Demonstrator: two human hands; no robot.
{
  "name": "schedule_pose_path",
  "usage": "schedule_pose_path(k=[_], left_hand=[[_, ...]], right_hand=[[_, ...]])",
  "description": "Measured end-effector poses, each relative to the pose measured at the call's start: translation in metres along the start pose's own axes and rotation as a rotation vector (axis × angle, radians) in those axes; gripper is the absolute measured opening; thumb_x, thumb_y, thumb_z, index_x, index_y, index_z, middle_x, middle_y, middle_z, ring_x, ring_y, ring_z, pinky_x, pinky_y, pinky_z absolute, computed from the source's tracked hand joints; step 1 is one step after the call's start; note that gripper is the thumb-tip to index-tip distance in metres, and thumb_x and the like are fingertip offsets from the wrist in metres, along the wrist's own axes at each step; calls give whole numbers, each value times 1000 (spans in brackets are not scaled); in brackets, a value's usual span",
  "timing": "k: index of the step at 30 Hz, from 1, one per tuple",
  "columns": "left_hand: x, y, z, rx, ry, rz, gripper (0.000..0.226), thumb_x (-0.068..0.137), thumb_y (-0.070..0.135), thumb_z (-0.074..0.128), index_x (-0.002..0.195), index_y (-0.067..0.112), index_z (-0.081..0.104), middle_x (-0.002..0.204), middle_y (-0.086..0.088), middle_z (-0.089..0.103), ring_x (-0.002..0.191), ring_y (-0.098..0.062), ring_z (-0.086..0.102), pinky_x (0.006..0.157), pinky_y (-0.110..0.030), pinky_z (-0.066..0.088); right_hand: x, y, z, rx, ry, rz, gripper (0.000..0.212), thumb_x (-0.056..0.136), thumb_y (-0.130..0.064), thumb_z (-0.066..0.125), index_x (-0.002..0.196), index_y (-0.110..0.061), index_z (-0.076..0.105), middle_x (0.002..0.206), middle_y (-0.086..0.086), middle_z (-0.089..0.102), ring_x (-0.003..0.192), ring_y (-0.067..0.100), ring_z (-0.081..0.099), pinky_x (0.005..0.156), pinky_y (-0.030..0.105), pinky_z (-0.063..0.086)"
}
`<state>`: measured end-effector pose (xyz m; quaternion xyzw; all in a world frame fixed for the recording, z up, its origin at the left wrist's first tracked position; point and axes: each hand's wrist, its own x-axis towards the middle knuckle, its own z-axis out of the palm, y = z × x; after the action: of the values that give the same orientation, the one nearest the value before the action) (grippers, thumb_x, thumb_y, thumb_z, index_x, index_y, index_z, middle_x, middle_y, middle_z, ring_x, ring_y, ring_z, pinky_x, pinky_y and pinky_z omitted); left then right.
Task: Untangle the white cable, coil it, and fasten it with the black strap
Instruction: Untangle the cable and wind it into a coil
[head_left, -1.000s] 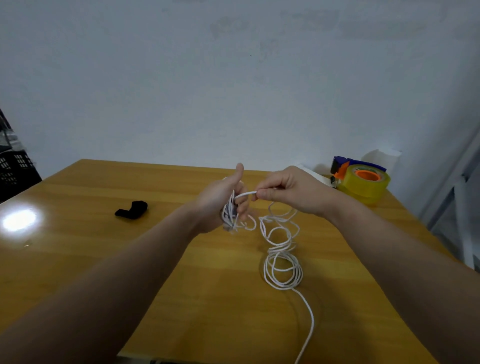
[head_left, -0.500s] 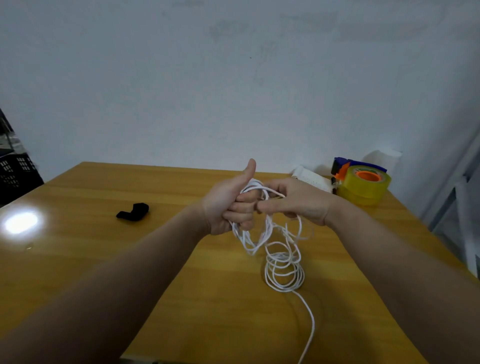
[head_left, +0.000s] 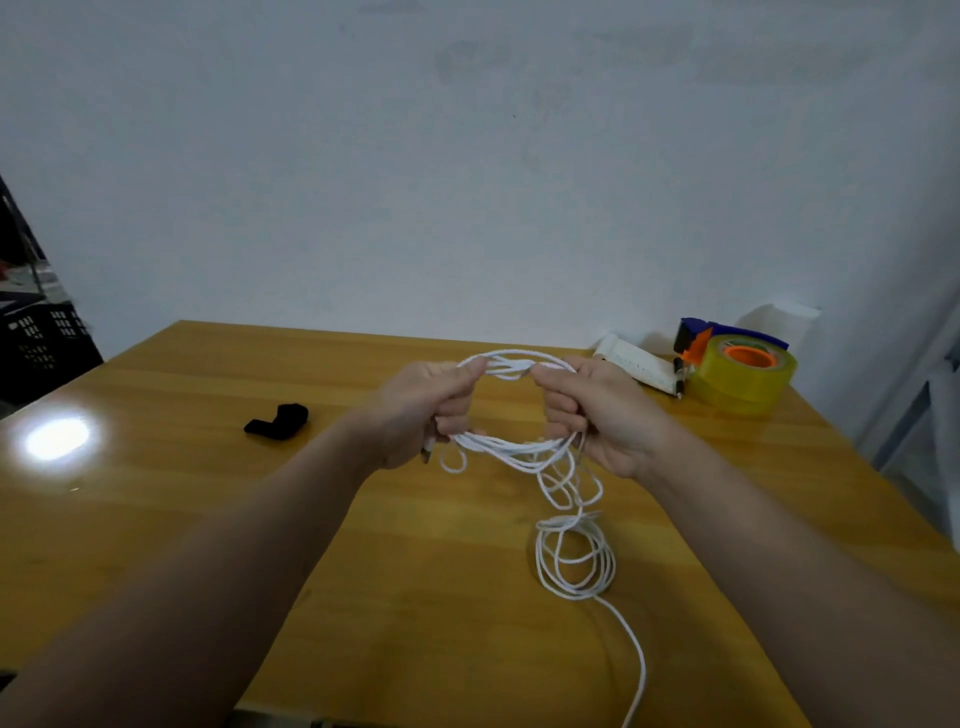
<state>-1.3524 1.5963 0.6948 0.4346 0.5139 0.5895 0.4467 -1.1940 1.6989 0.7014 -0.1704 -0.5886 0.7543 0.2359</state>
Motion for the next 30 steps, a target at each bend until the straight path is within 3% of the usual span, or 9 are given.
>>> schedule_pose_path(k=[3,7,9,12,15,18,22,26,30], left_hand=[[3,-2,1,-56,58,46,40,91,34,48,59,14,35,42,3,31,36,-11,35,69,-29,58],[8,4,18,-184,119,135,52,96,15,47,45,14,40,42,-3,42,42,-17,53,86,-36,54],[10,1,26,-281,139,141,58,95,13,48,37,17,45,45,-1,44,45,-14,56,77,-32,55],[10,-2,34,-310,56,31,44,95,25,48,52,17,38,46,3,34,34,-9,37,45,-23,45],[4,3,38,-251,-146,-200,37,90,42,45,66,15,41,44,8,27,29,-3,22,39,-18,36],[3,4,42,-137,-223,-250,47,81,57,45,77,11,52,40,10,22,28,-3,15,36,-17,27],[9,1,38,-222,3,-226,43,90,46,51,60,21,33,40,11,17,30,-4,13,33,-17,15],[16,1,30,-285,233,-114,44,96,29,49,58,22,28,38,10,21,29,-4,14,30,-17,11],[14,19,17,-417,272,-25,20,96,18,45,77,12,48,64,-5,69,33,-4,45,31,-12,29]], right_hand=[[2,0,-5,-143,-42,40,26,95,-20,51,72,-8,50,41,-5,29,33,5,21,36,16,27],[10,-7,-11,-242,58,-12,31,92,-28,54,69,-8,51,41,-7,33,36,4,22,37,16,20],[14,-8,-10,-297,149,-64,32,92,-31,55,67,-10,53,44,-9,29,40,6,21,40,19,18],[17,-9,-11,-233,313,-90,35,92,-32,58,65,-11,53,41,-12,28,38,6,22,39,19,21],[21,-6,-10,-15,506,-50,37,93,-32,58,64,-11,49,38,-9,28,31,6,23,34,18,23],[27,0,-10,118,654,-11,41,95,-38,51,64,-15,40,42,-5,29,28,9,22,33,18,20],[30,0,-13,-41,434,7,45,95,-46,46,62,-19,31,40,-8,24,34,9,20,33,19,22],[31,3,-15,-449,167,-28,31,88,-40,60,82,-10,53,54,2,45,46,15,47,52,30,43],[27,6,-24,-388,-19,69,31,85,-30,64,107,-11,55,79,9,63,70,20,65,58,33,56]])
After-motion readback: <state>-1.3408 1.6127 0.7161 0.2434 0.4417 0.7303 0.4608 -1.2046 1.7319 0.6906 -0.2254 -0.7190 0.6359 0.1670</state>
